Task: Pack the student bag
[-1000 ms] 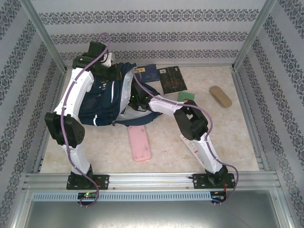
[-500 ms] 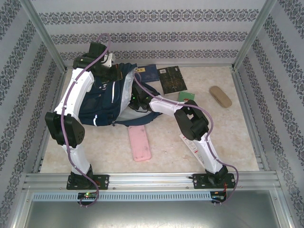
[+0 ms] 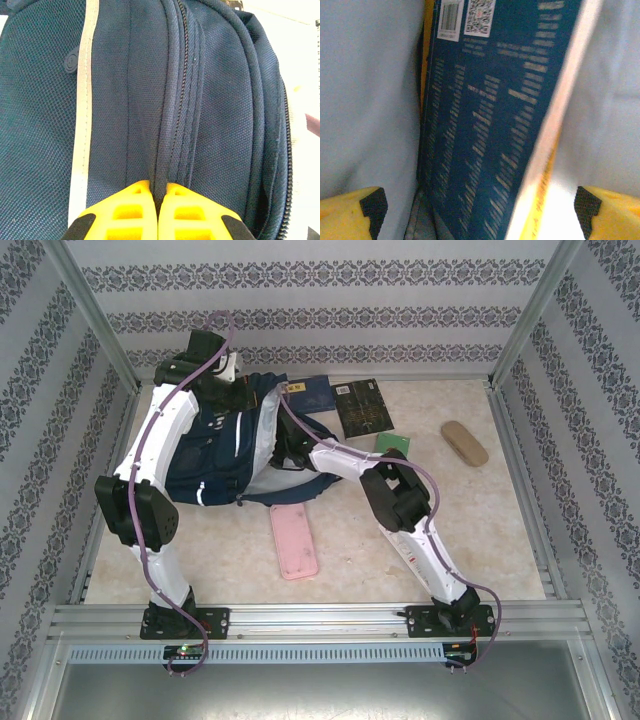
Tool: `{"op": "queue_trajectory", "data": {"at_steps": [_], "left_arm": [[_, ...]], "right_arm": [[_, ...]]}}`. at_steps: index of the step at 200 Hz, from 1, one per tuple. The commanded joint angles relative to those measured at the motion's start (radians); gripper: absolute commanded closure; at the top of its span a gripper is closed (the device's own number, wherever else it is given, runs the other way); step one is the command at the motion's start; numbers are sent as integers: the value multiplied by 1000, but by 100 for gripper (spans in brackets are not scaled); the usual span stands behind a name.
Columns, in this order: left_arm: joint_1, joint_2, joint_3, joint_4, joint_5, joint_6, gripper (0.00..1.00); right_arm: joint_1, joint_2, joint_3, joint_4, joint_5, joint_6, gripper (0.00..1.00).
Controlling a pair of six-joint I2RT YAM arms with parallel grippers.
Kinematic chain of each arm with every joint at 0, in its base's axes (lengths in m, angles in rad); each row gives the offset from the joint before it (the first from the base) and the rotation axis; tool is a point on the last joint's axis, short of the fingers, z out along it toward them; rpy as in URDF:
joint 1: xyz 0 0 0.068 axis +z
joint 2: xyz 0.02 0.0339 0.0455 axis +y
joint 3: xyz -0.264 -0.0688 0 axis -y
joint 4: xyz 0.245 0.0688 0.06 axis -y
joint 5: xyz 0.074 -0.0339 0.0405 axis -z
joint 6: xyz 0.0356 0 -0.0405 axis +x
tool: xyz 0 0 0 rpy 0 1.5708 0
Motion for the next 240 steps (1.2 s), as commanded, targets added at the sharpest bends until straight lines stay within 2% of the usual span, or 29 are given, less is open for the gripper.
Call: {"op": "queue_trajectory", "data": {"at_steps": [1, 35, 91, 107, 120, 139, 154, 168, 175, 184, 204, 210, 216, 226, 232, 240], "left_arm": [[16, -24, 8, -2, -172, 49, 100], [20, -13, -15, -40, -309, 81, 100], [18, -43, -149, -12, -331, 97, 100], [19, -49, -175, -12, -358, 88, 100], [19, -54, -198, 3, -335, 87, 100], [18, -54, -214, 19, -287, 79, 92], [18, -58, -219, 32, -251, 65, 84], [18, -64, -222, 44, -201, 48, 73], [19, -69, -225, 50, -176, 37, 69], [18, -76, -232, 59, -143, 20, 64], [17, -102, -259, 87, -71, -18, 60], [17, -112, -271, 98, -53, -31, 59], [17, -122, -284, 110, -32, -43, 58], [14, -145, -310, 131, -4, -68, 58], [12, -160, -329, 145, 13, -84, 57], [7, -180, -356, 163, 29, -99, 57]], "right_arm": [[-24, -102, -81, -44, 18, -59, 2], [-31, -253, -229, -52, 44, -113, 2], [-55, -538, -427, -213, 185, -290, 2], [-74, -597, -466, -265, 239, -355, 2], [-99, -622, -492, -294, 295, -397, 2], [-148, -620, -499, -316, 318, -455, 2], [-208, -596, -501, -294, 279, -485, 2], [-263, -560, -493, -266, 235, -496, 12], [-288, -537, -480, -255, 218, -507, 21], [-313, -502, -447, -266, 214, -523, 38], [-353, -411, -350, -315, 229, -568, 77], [-361, -383, -321, -333, 249, -574, 86], [-370, -356, -289, -350, 259, -581, 90], [-381, -307, -236, -380, 288, -593, 92], [-386, -274, -196, -413, 316, -598, 100], [-392, -225, -131, -463, 351, -604, 100]]}}
